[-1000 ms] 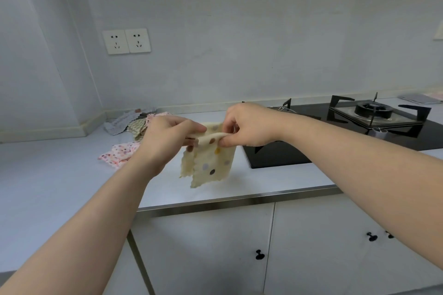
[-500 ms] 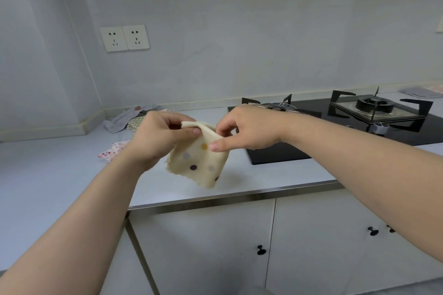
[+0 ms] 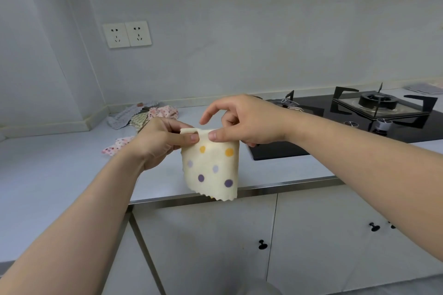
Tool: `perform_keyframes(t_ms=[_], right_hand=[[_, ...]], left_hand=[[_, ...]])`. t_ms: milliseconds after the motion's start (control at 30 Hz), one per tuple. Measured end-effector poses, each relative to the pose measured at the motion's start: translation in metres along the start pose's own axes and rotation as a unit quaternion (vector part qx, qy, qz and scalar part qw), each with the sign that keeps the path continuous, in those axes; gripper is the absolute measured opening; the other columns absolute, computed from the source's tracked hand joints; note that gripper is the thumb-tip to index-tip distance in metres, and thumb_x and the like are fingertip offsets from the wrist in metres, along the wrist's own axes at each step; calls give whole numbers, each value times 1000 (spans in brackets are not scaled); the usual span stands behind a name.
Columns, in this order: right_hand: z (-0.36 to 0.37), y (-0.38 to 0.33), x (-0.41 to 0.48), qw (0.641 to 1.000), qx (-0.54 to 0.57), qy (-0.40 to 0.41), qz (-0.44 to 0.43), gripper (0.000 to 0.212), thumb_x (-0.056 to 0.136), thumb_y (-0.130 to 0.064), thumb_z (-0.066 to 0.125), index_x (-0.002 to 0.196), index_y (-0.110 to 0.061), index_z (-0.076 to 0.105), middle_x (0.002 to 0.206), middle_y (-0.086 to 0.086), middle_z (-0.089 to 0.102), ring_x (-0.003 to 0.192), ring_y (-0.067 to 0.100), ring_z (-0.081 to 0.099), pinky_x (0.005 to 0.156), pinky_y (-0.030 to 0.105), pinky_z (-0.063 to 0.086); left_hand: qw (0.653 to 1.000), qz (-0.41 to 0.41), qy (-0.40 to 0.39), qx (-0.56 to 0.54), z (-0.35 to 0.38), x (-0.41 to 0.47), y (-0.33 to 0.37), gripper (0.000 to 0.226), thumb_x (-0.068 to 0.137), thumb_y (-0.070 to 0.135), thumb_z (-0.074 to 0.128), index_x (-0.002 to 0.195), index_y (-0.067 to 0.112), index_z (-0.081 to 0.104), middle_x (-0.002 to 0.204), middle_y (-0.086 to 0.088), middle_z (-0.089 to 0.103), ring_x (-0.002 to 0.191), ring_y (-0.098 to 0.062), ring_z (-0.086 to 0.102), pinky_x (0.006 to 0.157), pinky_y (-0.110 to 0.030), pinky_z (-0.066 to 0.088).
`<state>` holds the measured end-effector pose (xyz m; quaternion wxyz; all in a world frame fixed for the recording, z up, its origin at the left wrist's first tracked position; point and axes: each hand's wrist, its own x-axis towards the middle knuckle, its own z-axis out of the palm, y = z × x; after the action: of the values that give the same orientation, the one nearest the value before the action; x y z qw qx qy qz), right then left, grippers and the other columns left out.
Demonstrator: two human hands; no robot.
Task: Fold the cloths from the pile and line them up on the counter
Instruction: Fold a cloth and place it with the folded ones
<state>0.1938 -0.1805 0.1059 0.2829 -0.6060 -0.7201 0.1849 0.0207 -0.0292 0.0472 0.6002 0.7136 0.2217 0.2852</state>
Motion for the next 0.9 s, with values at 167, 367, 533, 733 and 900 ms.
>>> perform_keyframes(t_ms=[167,367,533,733,900], right_hand=[[0,10,0,999,-28,21,22,21,92,-26,69,111,-28,61,64,-2,64,48,13,56,52,19,43],[0,24,-5,996,-56,51,36,25,91,-26,69,112,-30,58,74,0,72,62,15,69,72,38,56],[-1,30,-8,993,-98,60,39,26,90,-31,70,113,-31,59,73,-7,71,74,16,63,82,40,53],[2,31,-13,989,-113,87,37,19,90,-36,69,108,-33,61,70,-7,71,63,9,58,67,25,47],[2,29,-28,983,-132,126,31,17,90,-39,68,104,-32,62,68,-9,71,69,6,59,62,10,35]], left_hand=[[1000,19,6,6,-2,0,1,28,47,5,90,73,9,79,79,-8,74,77,-22,66,74,-27,55],[999,46,14,11,6,1,1,18,73,-10,74,81,5,66,75,-3,69,69,-15,63,65,-22,52],[999,48,17,-2,10,0,1,17,71,13,74,82,3,68,78,-6,71,75,-17,65,71,-25,55],[998,52,41,23,14,1,2,20,70,20,77,79,5,67,75,-5,68,71,-18,61,71,-28,51],[989,82,51,109,25,-5,10,15,85,13,76,98,11,68,78,-5,69,70,-13,61,67,-25,52]])
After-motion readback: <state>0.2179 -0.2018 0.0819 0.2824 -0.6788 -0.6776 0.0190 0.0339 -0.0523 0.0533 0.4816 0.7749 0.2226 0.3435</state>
